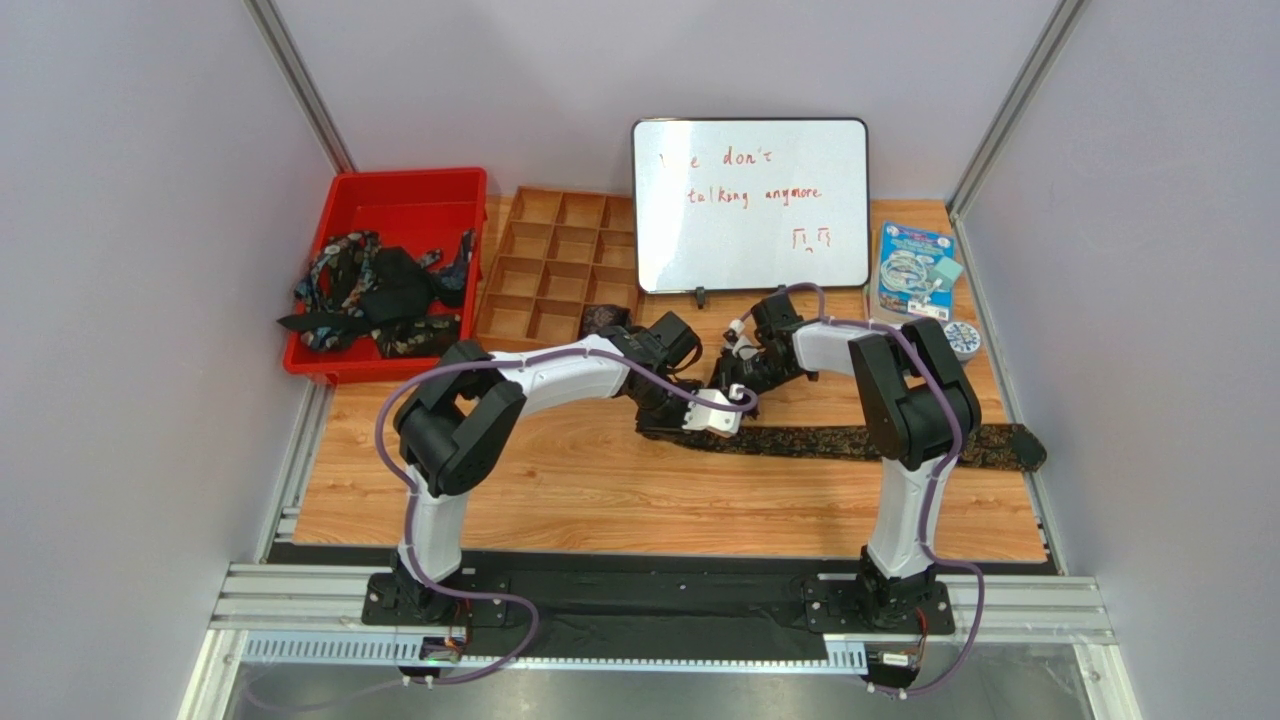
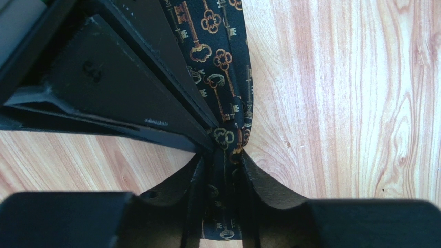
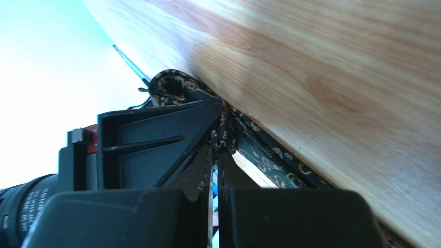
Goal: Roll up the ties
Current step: Roll the tie at the center of the board.
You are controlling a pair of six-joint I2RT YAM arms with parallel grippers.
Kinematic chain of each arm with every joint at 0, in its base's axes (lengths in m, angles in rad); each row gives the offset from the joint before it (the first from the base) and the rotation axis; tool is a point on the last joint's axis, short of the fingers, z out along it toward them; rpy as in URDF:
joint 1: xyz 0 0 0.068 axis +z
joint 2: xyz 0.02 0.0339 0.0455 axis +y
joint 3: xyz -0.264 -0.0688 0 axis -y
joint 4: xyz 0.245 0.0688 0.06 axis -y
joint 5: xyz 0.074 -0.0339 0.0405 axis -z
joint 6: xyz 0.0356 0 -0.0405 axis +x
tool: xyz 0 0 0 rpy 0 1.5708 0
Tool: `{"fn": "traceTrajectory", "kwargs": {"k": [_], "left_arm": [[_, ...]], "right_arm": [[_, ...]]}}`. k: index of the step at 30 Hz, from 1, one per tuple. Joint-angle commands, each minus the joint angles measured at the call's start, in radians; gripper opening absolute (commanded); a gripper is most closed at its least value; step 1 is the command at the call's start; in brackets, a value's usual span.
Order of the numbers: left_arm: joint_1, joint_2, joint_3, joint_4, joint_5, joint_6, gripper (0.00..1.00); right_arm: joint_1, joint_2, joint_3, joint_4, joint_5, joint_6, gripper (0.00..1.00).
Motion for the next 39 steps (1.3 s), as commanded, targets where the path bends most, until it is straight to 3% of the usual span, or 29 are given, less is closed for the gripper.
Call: {"fn": "traceTrajectory", "kwargs": {"k": [1, 6, 13, 24, 26, 32, 39], "left_arm": [[-0.002, -0.031, -0.036, -0.033, 0.004, 0.002, 0.43], [0.04, -0.103, -0.044, -0.045, 0.041, -0.032, 0.62], [0.1, -0.176, -0.084, -0.053, 0.079, -0.049, 0.71], [0.09, -0.091, -0.006, -0.055, 0.113, -0.103, 0.71], [0.087, -0.074, 0.0, -0.067, 0.102, -0.095, 0.68], [0.079, -0.106, 0.01, -0.081, 0.139, -0.1, 0.47], [0.027, -0.072, 0.079, -0.068, 0.139, -0.165, 0.45]], "right_arm": [[-0.005, -0.01, 0.018, -0.068, 0.066, -0.075, 0.0], [-0.005, 0.007, 0.018, -0.089, 0.111, -0.105, 0.0], [-0.003, 0.044, 0.024, -0.088, 0.181, -0.128, 0.0], [-0.003, 0.067, 0.038, -0.085, 0.217, -0.131, 0.0], [-0.003, 0.07, 0.038, -0.085, 0.223, -0.132, 0.0], [0.001, 0.079, 0.045, -0.083, 0.243, -0.132, 0.0], [0.005, 0.082, 0.047, -0.083, 0.243, -0.128, 0.0]]}}
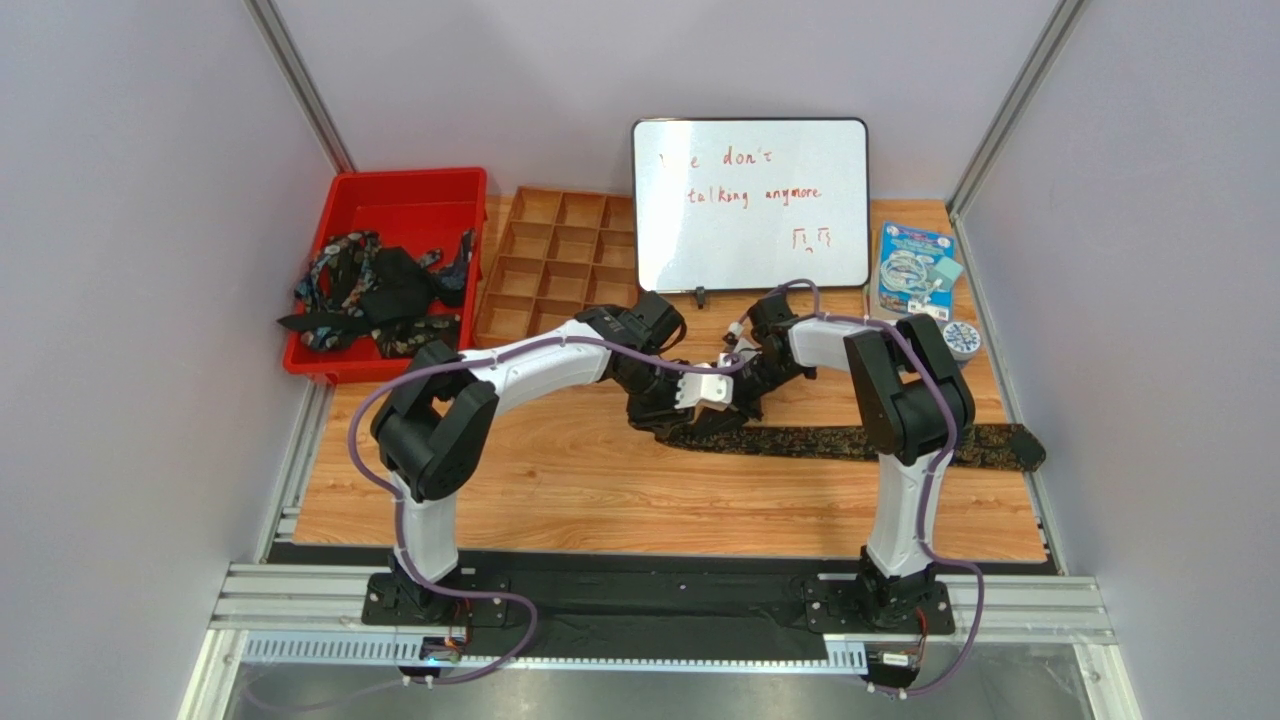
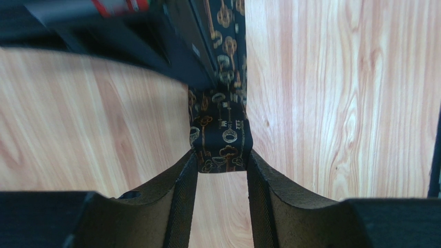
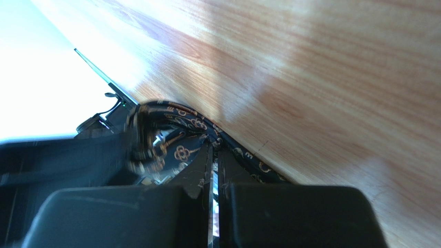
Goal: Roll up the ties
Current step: Roll the tie at the center of the board.
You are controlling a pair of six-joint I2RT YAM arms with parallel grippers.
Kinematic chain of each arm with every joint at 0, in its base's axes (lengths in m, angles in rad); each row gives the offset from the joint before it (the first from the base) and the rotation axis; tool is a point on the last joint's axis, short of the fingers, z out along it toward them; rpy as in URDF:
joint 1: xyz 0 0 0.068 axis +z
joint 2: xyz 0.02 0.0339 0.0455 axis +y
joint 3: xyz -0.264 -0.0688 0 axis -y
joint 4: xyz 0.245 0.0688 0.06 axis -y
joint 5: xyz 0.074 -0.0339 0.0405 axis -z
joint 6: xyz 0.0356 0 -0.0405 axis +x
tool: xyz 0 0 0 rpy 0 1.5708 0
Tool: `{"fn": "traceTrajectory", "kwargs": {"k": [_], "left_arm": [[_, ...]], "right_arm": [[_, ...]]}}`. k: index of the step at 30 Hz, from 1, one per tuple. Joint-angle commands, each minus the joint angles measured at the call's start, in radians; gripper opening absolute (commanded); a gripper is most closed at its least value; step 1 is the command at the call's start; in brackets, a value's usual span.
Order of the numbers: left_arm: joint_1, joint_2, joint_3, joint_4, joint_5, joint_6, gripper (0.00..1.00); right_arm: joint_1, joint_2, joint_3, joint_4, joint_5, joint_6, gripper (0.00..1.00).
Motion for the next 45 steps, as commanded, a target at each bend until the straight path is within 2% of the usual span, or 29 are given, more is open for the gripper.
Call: {"fn": "traceTrajectory", "kwargs": {"k": [1, 11, 22, 35, 45], "left_arm": [[-0.042, 0.013, 0.082, 0.017, 0.05, -0.064, 0.45], [-0.085, 0.126, 0.143, 0.045, 0.017, -0.168, 0.44], [-0.097, 0.182, 0.071, 0.074, -0.059, -0.187, 0.41], [-0.099, 0.162, -0.023, 0.099, -0.036, -0.15, 0.36], [-0.096, 0.166, -0.027, 0.082, -0.011, -0.119, 0.36]], "right_arm": [[0.006, 0.047, 0.008, 0.021, 0.131, -0.016, 0.0], [0.007, 0.035, -0.001, 0.035, 0.11, -0.002, 0.0], [0.0, -0.028, -0.018, 0.043, -0.027, 0.037, 0.0], [-0.066, -0.134, -0.035, -0.082, -0.097, -0.044, 0.26], [-0.058, -0.146, -0.069, -0.019, -0.116, -0.033, 0.35]]}}
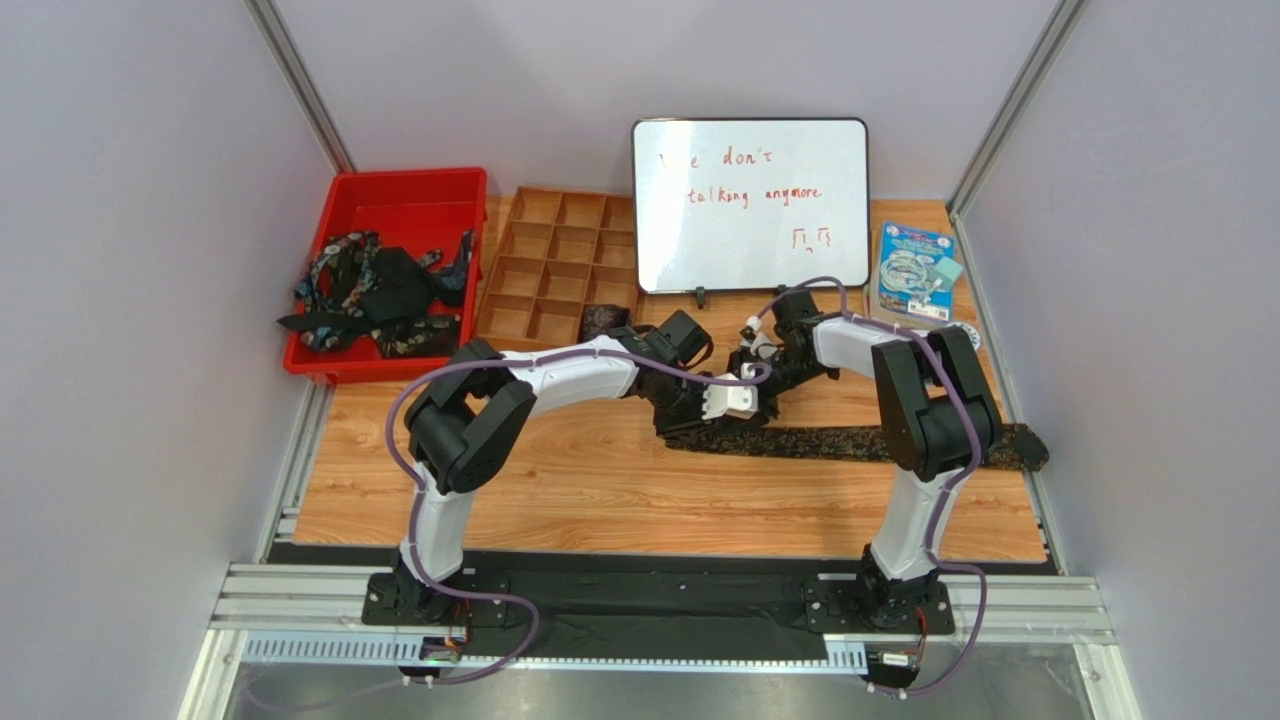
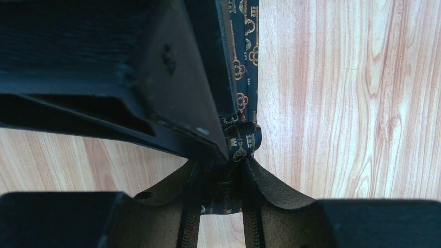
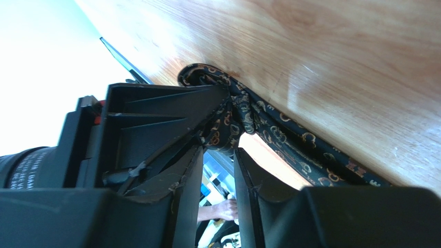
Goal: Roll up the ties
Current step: Roll the tie at the center of the board.
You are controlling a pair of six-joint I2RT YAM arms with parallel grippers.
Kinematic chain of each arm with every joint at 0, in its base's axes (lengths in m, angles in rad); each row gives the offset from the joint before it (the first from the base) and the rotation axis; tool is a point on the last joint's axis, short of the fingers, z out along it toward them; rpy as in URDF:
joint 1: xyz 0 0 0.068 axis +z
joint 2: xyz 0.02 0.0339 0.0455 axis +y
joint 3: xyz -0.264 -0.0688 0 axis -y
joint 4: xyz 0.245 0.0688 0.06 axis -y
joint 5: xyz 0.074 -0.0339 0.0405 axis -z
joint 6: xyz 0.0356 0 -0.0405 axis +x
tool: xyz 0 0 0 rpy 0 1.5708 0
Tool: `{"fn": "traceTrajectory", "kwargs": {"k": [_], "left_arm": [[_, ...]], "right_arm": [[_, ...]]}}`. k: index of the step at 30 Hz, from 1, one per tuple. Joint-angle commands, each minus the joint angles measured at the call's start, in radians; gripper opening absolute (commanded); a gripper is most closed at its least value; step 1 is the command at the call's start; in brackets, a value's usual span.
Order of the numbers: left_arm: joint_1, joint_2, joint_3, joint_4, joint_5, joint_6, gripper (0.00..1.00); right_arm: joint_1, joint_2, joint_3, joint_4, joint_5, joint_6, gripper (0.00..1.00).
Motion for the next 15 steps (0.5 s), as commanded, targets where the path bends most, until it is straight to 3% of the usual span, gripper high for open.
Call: {"fn": "traceTrajectory", "kwargs": {"k": [1, 9, 12, 13, 15], "left_arm": [[-0.014, 0.048, -0.054, -0.079, 0.014, 0.028, 0.36], [-0.011, 0.047, -0.046, -0.087, 0.016, 0.032, 0.37], [-0.008, 0.047, -0.042, -0.091, 0.016, 0.032, 0.38], [-0.008, 0.044, -0.043, -0.093, 0.016, 0.031, 0.38], [0.001, 0.038, -0.036, -0.096, 0.02, 0.028, 0.41]], "right_arm": [[0.014, -0.03, -0.021, 0.06, -0.031, 0.01, 0.37], [0.042, 0.007, -0.013, 0.132, -0.031, 0.044, 0.33], [0.042, 0.016, -0.016, 0.112, -0.026, 0.018, 0.22], [0.042, 0.019, -0.013, 0.088, -0.017, 0.007, 0.14], [0.036, 0.025, -0.013, 0.065, 0.006, -0.03, 0.06]]}}
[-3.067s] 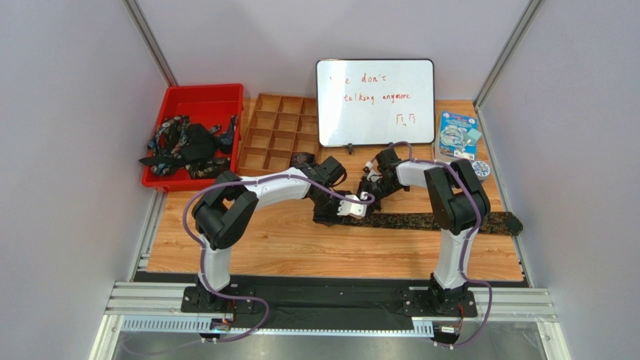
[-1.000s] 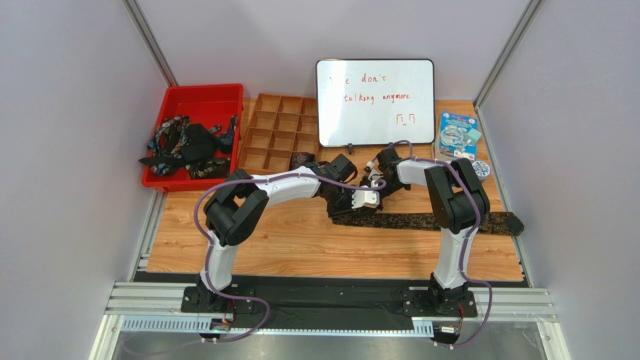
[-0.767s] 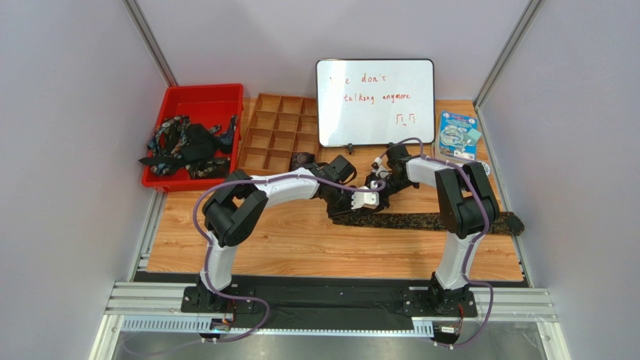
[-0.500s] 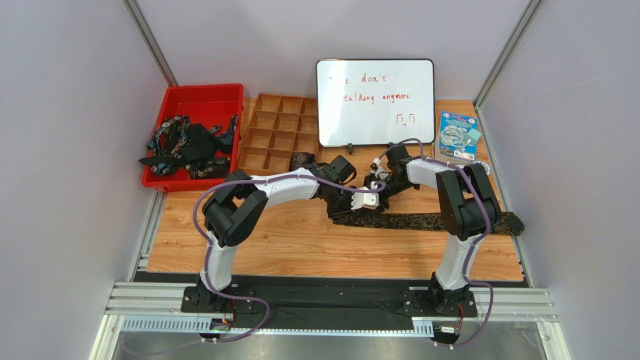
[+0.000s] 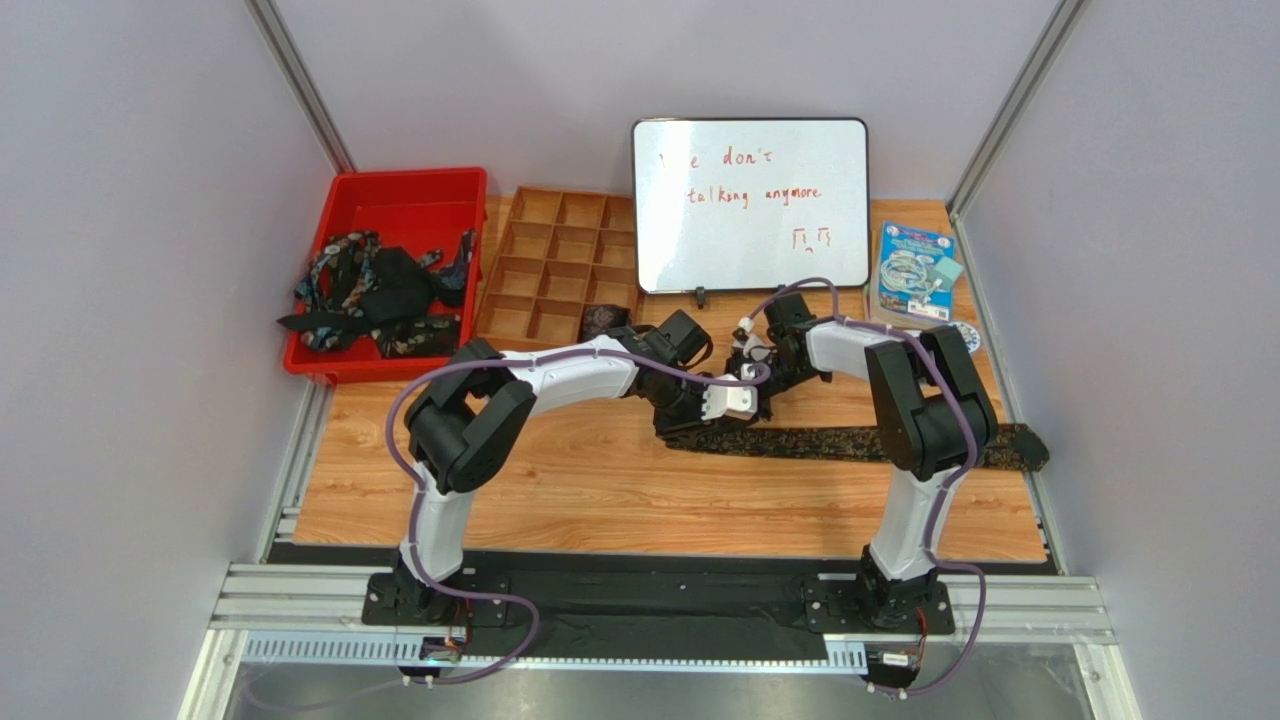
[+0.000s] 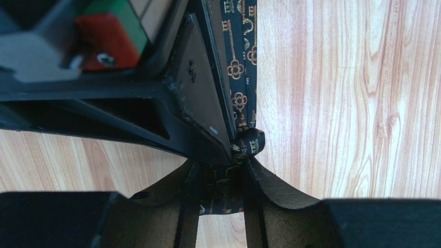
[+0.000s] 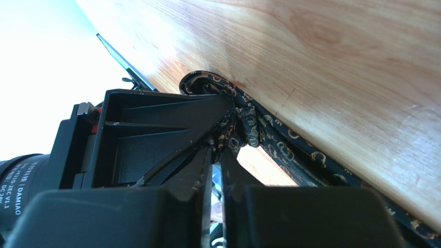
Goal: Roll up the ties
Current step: Roll the tie at the center of the board.
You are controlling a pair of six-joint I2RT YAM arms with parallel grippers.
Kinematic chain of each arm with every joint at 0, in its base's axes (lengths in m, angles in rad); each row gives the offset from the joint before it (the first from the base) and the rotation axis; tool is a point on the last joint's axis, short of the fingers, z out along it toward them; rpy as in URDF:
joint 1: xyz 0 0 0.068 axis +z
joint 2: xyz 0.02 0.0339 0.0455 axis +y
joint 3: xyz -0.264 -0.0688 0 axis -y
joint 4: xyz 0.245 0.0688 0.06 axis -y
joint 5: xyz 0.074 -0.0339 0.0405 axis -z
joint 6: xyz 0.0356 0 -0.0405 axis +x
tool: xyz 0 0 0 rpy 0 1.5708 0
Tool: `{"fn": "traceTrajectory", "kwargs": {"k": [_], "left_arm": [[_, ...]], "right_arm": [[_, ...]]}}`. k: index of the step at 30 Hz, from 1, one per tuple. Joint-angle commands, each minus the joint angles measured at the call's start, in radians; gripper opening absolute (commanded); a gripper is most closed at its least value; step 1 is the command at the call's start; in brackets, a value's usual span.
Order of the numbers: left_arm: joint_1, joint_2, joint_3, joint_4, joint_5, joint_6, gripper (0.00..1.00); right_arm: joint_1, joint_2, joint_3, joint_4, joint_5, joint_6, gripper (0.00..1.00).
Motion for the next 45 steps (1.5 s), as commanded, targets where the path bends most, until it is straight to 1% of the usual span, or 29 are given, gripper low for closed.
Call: {"fn": "traceTrajectory", "kwargs": {"k": [1, 2, 3, 5, 6, 9, 15, 20, 23, 24, 27, 30, 37, 45], "left_arm": [[0.003, 0.035, -0.034, -0.099, 0.014, 0.015, 0.42], [0.012, 0.019, -0.034, -0.105, 0.018, 0.019, 0.44], [0.018, 0.007, -0.038, -0.102, 0.026, 0.018, 0.5], [0.037, -0.034, -0.045, -0.097, 0.041, 0.021, 0.55], [0.043, -0.047, -0.049, -0.096, 0.055, 0.022, 0.61], [0.055, -0.094, -0.061, -0.083, 0.071, 0.024, 0.68], [0.054, -0.094, -0.057, -0.053, 0.084, 0.01, 0.73], [0.054, -0.054, -0.051, -0.013, 0.089, -0.01, 0.72], [0.054, -0.039, -0.034, -0.002, 0.089, -0.033, 0.67], [0.055, -0.042, -0.037, 0.005, 0.094, -0.037, 0.62], [0.054, -0.077, -0.052, 0.038, 0.106, -0.057, 0.55], [0.054, -0.099, -0.04, 0.032, 0.123, -0.074, 0.51], [0.049, -0.11, -0.005, 0.016, 0.16, -0.126, 0.5], [0.02, -0.03, 0.004, 0.053, 0.129, -0.189, 0.5]], "right_arm": [[-0.004, 0.02, 0.005, -0.016, 0.025, -0.054, 0.0], [-0.01, 0.026, 0.005, -0.021, 0.043, -0.067, 0.0], [-0.022, 0.034, 0.004, -0.024, 0.054, -0.073, 0.0], [-0.034, 0.05, 0.005, -0.033, 0.07, -0.083, 0.0], [-0.042, 0.066, 0.007, -0.04, 0.077, -0.098, 0.0], [-0.05, 0.086, 0.008, -0.049, 0.103, -0.123, 0.0], [-0.05, 0.109, 0.016, -0.04, 0.14, -0.141, 0.0], [-0.05, 0.116, 0.018, -0.007, 0.154, -0.138, 0.0], [-0.045, 0.116, 0.016, 0.009, 0.159, -0.129, 0.0], [-0.044, 0.115, 0.015, 0.014, 0.163, -0.123, 0.0], [-0.03, 0.109, 0.002, 0.052, 0.169, -0.094, 0.0], [-0.007, 0.113, -0.001, 0.1, 0.162, -0.048, 0.0], [0.038, 0.123, 0.008, 0.186, 0.165, 0.032, 0.0], [0.058, 0.106, -0.015, 0.264, 0.136, 0.115, 0.0]]}}
